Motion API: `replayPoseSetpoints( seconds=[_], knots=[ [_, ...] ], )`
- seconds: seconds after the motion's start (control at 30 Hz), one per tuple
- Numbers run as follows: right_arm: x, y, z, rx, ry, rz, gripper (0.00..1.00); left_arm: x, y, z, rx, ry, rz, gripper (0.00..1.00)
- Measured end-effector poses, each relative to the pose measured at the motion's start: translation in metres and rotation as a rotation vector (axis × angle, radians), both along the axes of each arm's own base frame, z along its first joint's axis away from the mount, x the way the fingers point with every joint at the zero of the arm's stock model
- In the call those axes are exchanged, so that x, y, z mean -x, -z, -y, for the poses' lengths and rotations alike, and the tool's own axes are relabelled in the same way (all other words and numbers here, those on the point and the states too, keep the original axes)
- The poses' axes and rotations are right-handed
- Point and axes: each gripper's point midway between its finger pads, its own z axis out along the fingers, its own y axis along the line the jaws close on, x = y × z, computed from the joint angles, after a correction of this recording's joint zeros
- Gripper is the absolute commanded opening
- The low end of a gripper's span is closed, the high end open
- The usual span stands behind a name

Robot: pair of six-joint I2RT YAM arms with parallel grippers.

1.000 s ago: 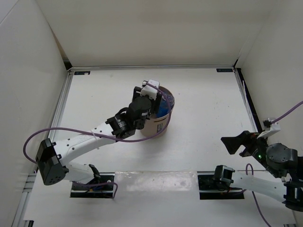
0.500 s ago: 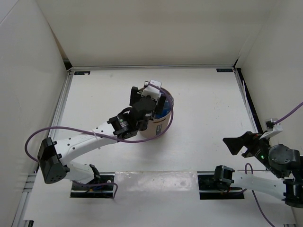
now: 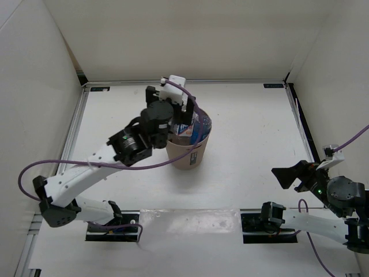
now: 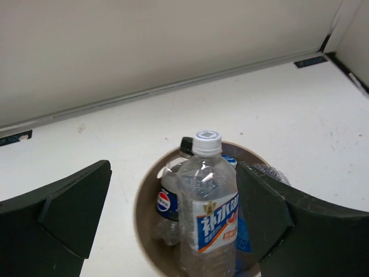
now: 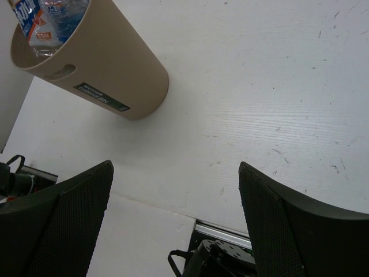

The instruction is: Put the plastic bottles in the bin

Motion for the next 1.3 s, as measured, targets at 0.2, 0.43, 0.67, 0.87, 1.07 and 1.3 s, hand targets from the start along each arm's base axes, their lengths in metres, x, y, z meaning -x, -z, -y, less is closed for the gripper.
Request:
replayPoseSetpoints(
  seconds=[0.2, 0.43, 0.67, 0.87, 1.07, 1.3],
  knots=[
    [0.000, 0.000, 0.001, 0.001, 0.008, 0.001, 0.90, 0.038, -0.058, -0.063, 0.063, 0.010, 0.041, 1.00],
    [-0.004, 0.001, -0.002, 0.045, 0.038, -0.007, 0.90, 0.092, -0.033, -0.169, 0.125, -0.088, -0.009, 1.00],
    [-0.009, 0.004, -0.010, 0.140, 0.086, -0.030, 0.90, 0.109, 0.071, -0.212, 0.015, -0.224, -0.148, 1.00],
    [-0.025, 0.010, -0.031, 0.325, 0.153, -0.093, 0.90, 0.112, 0.111, -0.218, -0.072, -0.271, -0.215, 1.00],
    [-0.067, 0.038, -0.050, 0.359, 0.248, -0.242, 0.90, 0.114, 0.113, -0.223, -0.047, -0.297, -0.223, 1.00],
    [-0.100, 0.031, -0.023, 0.063, 0.351, -0.284, 0.90, 0.119, 0.111, -0.230, 0.025, -0.300, -0.207, 1.00]
  ],
)
